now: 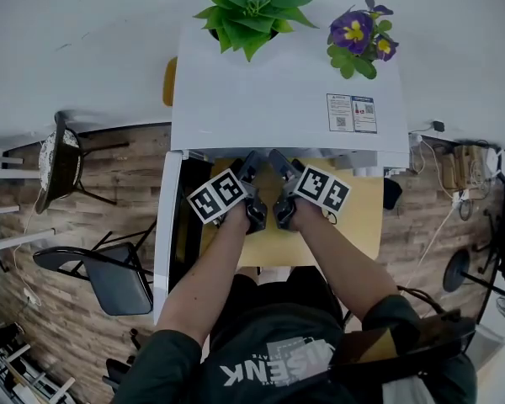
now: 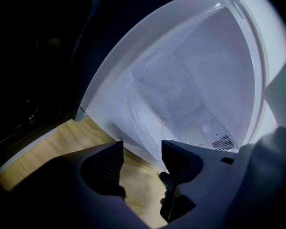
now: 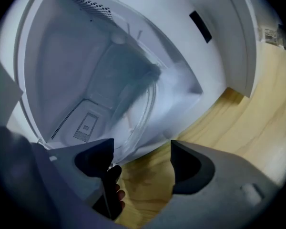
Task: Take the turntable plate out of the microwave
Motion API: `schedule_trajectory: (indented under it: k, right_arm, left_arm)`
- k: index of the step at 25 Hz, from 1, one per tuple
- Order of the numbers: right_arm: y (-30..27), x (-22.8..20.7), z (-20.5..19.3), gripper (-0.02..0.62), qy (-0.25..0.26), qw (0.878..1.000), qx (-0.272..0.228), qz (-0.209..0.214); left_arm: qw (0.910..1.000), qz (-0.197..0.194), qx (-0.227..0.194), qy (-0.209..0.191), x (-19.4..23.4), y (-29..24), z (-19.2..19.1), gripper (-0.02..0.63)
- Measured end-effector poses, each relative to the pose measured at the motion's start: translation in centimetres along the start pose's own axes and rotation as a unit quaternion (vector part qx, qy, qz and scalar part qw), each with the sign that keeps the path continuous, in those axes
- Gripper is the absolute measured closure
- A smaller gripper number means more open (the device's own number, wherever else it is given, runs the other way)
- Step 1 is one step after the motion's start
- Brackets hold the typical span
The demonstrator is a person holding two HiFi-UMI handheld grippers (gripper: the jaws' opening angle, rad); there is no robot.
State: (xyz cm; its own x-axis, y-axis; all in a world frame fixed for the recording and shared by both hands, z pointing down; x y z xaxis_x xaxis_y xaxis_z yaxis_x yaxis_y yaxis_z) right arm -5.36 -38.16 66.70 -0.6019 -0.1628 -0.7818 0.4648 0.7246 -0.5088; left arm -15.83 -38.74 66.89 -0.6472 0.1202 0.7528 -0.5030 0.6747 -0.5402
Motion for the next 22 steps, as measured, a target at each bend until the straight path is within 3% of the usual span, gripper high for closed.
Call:
schedule_trajectory:
  k: [8,14,22]
  right_arm:
    - [-1.3,-1.1,0.4,0.239,-0.019,0.999,-0.010,-0.048]
    - [-0.6,-1.5,0.1,0.256,-0.046,0.998,-0.009,-0.038]
    - [0.7,-1.8,-0.6,0.278,-0.052,0.999,-0.001,-0.012]
  left_arm:
    - [0.9998,0.015,-0.006,-0.011,0.4,-0.5,-0.1,0.368]
    - [0.9998,0.002,0.017,-0.006,0.3,-0.6,-0.9,0.368]
    - [0.9998,-0.009,0.011,0.013,0.4,-0.5,-1.3,0.368]
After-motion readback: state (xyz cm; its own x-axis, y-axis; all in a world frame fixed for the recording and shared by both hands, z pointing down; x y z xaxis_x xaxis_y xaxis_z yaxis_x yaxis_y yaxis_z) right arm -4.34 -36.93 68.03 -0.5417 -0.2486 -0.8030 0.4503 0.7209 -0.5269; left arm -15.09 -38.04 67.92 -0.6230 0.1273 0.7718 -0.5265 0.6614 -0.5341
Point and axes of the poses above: the fingertips, and each gripper's own axes: y backward along the fingers, x to its left, z out of its top, the point moved 1 cm from there along y, backward along the fingers, and after that the axes turned 1 degree about z, right-handed, at the moved point
